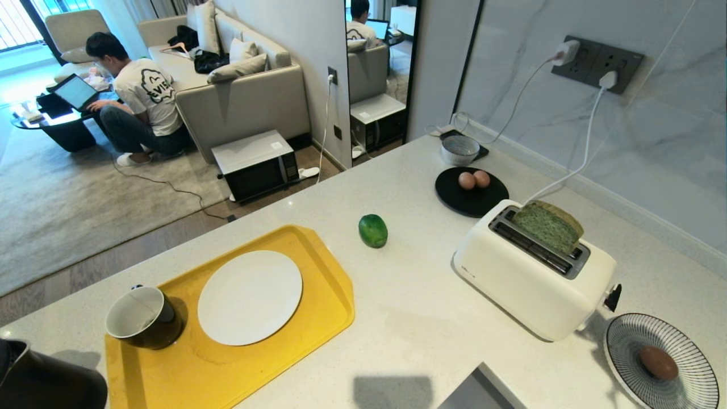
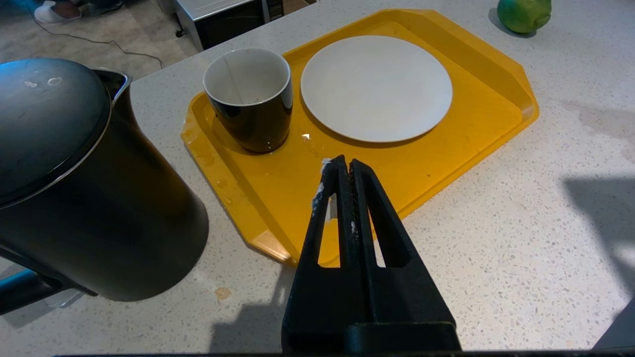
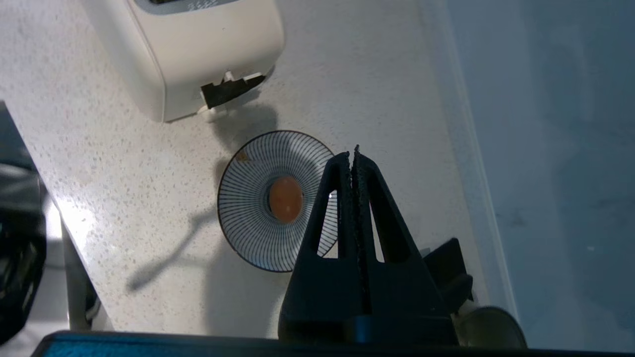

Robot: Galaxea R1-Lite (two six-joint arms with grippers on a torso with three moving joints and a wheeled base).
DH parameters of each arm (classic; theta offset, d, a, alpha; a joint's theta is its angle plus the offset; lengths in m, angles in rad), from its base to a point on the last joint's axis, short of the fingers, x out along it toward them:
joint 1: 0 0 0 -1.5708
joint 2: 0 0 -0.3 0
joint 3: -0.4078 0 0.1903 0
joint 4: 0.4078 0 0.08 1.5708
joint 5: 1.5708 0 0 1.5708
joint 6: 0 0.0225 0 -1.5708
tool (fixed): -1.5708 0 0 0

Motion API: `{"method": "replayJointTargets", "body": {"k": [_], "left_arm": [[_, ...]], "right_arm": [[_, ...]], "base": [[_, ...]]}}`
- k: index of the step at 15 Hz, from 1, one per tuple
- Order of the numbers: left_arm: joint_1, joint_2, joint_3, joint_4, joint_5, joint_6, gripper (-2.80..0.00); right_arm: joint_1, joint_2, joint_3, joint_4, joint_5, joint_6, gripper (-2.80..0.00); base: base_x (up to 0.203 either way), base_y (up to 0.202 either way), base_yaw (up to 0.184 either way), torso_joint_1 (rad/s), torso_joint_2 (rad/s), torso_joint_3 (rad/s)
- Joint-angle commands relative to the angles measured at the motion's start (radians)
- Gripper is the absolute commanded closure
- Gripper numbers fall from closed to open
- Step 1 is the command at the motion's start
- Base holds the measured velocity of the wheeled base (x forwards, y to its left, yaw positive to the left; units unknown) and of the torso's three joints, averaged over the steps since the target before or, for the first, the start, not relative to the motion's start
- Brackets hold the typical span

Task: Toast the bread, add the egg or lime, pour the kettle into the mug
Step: Put the baked bread on a plate

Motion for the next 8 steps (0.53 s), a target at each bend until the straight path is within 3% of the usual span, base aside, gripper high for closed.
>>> {"method": "replayJointTargets", "body": {"k": [1, 3, 5, 8], "left_arm": [[0.001, 0.001, 0.000, 0.000, 0.001, 0.000, 0.00], [0.001, 0.001, 0.000, 0.000, 0.001, 0.000, 0.00], [-0.001, 0.001, 0.000, 0.000, 0.001, 0.000, 0.00], [0.001, 0.001, 0.000, 0.000, 0.001, 0.000, 0.00]], "right_arm": [[-0.012, -0.266, 0.047, 0.002, -0.019, 0.069, 0.00], [-0.029, -0.423, 0.136, -0.006, -0.029, 0.161, 0.00], [-0.052, -0.579, 0.312, -0.030, -0.028, 0.255, 0.00], [-0.070, -0.635, 0.571, -0.165, 0.000, 0.392, 0.00]], "base": [[0.000, 0.000, 0.000, 0.000, 0.00, 0.000], [0.000, 0.000, 0.000, 0.000, 0.00, 0.000], [0.000, 0.000, 0.000, 0.000, 0.00, 0.000], [0.000, 0.000, 0.000, 0.000, 0.00, 0.000]]}}
